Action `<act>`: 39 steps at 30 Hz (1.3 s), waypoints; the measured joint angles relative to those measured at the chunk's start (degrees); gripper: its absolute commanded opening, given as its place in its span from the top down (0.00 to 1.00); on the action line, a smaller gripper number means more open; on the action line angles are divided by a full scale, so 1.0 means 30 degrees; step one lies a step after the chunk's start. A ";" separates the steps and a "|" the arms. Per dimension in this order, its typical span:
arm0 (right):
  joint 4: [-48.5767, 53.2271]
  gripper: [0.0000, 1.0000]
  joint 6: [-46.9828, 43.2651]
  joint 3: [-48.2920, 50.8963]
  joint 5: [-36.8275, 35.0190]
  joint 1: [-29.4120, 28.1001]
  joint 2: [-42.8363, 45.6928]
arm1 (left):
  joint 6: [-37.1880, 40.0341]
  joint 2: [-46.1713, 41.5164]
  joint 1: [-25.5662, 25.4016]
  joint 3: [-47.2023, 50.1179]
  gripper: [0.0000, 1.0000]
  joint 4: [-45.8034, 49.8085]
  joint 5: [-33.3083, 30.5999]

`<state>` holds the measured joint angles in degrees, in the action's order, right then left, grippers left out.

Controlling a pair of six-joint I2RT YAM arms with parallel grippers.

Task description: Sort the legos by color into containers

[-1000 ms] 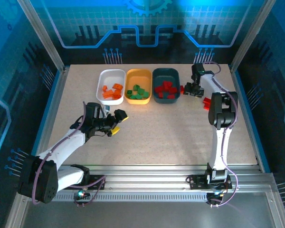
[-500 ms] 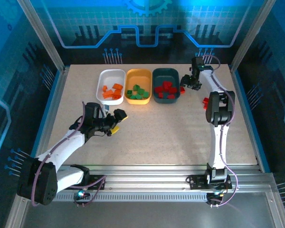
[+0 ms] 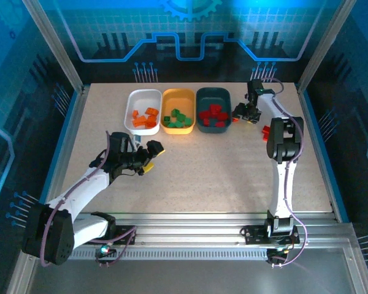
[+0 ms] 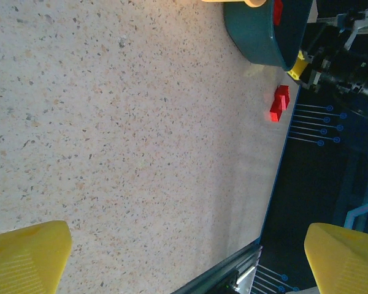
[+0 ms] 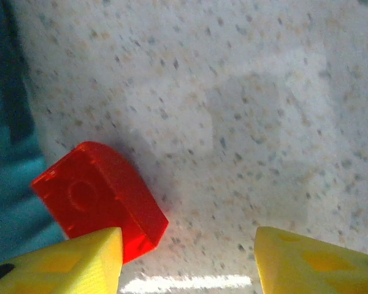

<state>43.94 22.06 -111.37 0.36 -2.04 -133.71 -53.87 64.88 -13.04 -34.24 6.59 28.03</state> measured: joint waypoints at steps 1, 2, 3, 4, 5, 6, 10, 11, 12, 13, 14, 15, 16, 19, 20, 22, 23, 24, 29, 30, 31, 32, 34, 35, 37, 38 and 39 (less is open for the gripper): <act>-0.0015 0.41 -0.0015 0.0080 -0.0015 0.0044 0.0087 | 0.0000 -0.0029 -0.0015 0.0000 0.01 0.0000 0.0000; -0.0051 0.41 -0.0015 0.0328 -0.0095 0.0087 0.0248 | 0.0000 -0.0058 -0.0029 0.0000 0.01 0.0000 0.0000; -0.0160 0.42 -0.0015 0.0736 -0.0102 0.0131 0.0503 | -0.0007 -0.0080 -0.0051 0.0000 0.01 0.0000 0.0000; -0.0219 0.41 -0.0015 0.1115 -0.0175 0.0168 0.0758 | -0.0007 -0.0117 -0.0073 0.0000 0.01 0.0000 0.0000; -0.0270 0.42 -0.0015 0.1690 -0.0357 0.0204 0.1158 | -0.0007 -0.0168 -0.0095 0.0000 0.01 0.0000 -0.0007; -0.0284 0.42 -0.0007 0.2361 -0.0481 0.0248 0.1581 | -0.0022 -0.0262 -0.0102 0.0022 0.01 -0.0007 -0.0015; -0.0372 0.42 -0.0007 0.5187 -0.0809 0.0459 0.3592 | -0.0058 -0.0532 -0.0197 0.0211 0.01 -0.0153 -0.0073; -0.0386 0.41 -0.0007 0.5821 -0.0860 0.0481 0.4211 | -0.0066 -0.0532 -0.0255 0.0226 0.01 -0.0153 -0.0073; -0.0444 0.41 -0.0015 0.6477 -0.0860 0.0495 0.4925 | -0.0066 -0.0532 -0.0328 0.0233 0.01 -0.0168 -0.0080; -0.0525 0.40 -0.0073 0.6980 -0.0831 0.0495 0.5581 | -0.0066 -0.0532 -0.0401 0.0248 0.01 -0.0240 -0.0080; -0.0510 0.40 -0.0182 0.7410 -0.0809 0.0481 0.6324 | -0.0073 -0.0532 -0.0488 0.0270 0.01 -0.0328 -0.0087; -0.0510 0.39 -0.0335 0.7592 -0.0765 0.0466 0.6900 | -0.0073 -0.0532 -0.0576 0.0313 0.01 -0.0423 -0.0087; -0.0539 0.39 -0.0525 0.7628 -0.0692 0.0466 0.7286 | -0.0080 -0.0532 -0.0641 0.0335 0.01 -0.0459 -0.0095; -0.0663 0.38 -0.1246 0.7242 -0.0219 0.0452 0.7708 | -0.0080 -0.0532 -0.0867 0.0357 0.01 -0.0597 -0.0124; -0.0663 0.37 -0.1413 0.6958 -0.0080 0.0437 0.7512 | -0.0080 -0.0532 -0.0933 0.0357 0.01 -0.0648 -0.0131; -0.0670 0.36 -0.1596 0.6390 0.0007 0.0393 0.6900 | -0.0080 -0.0532 -0.0991 0.0357 0.01 -0.0707 -0.0131; -0.0634 0.36 -0.1661 0.5982 0.0051 0.0357 0.6448 | -0.0087 -0.0532 -0.1027 0.0357 0.01 -0.0714 -0.0138; -0.0605 0.36 -0.1676 0.5544 0.0058 0.0328 0.5982 | -0.0087 -0.0539 -0.1042 0.0357 0.01 -0.0721 -0.0138; -0.0211 0.35 -0.1370 0.1982 0.0058 0.0226 0.2834 | -0.0080 -0.0546 -0.1093 0.0357 0.01 -0.0678 -0.0321; -0.0153 0.35 -0.1260 0.1326 0.0058 0.0219 0.2339 | -0.0073 -0.0546 -0.1093 0.0357 0.01 -0.0656 -0.0372; -0.0015 0.34 -0.1115 0.0568 0.0066 0.0211 0.1778 | -0.0073 -0.0546 -0.1100 0.0357 0.01 -0.0612 -0.0437; 0.0153 0.34 -0.0954 -0.0240 0.0095 0.0204 0.1217 | -0.0073 -0.0546 -0.1107 0.0357 0.01 -0.0568 -0.0488; 0.0539 0.35 -0.0714 -0.1902 0.0284 0.0204 0.0102 | -0.0073 -0.0546 -0.1115 0.0357 0.01 -0.0546 -0.0525; 0.0918 0.35 -0.0627 -0.2958 0.0401 0.0197 -0.0583 | -0.0073 -0.0539 -0.1115 0.0357 0.01 -0.0532 -0.0568; 0.1537 0.36 -0.0488 -0.4772 0.0408 0.0182 -0.1821 | -0.0073 -0.0517 -0.1129 0.0350 0.01 -0.0452 -0.0583; 0.1785 0.36 -0.0430 -0.5362 0.0393 0.0160 -0.2302 | -0.0073 -0.0466 -0.1144 0.0335 0.01 -0.0408 -0.0590; 0.1996 0.36 -0.0357 -0.5537 0.0379 0.0146 -0.2565 | -0.0066 -0.0401 -0.1144 0.0321 0.01 -0.0401 -0.0597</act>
<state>49.93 20.99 -127.98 1.50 -1.61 -141.40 -54.06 63.68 -16.47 -33.28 5.39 26.24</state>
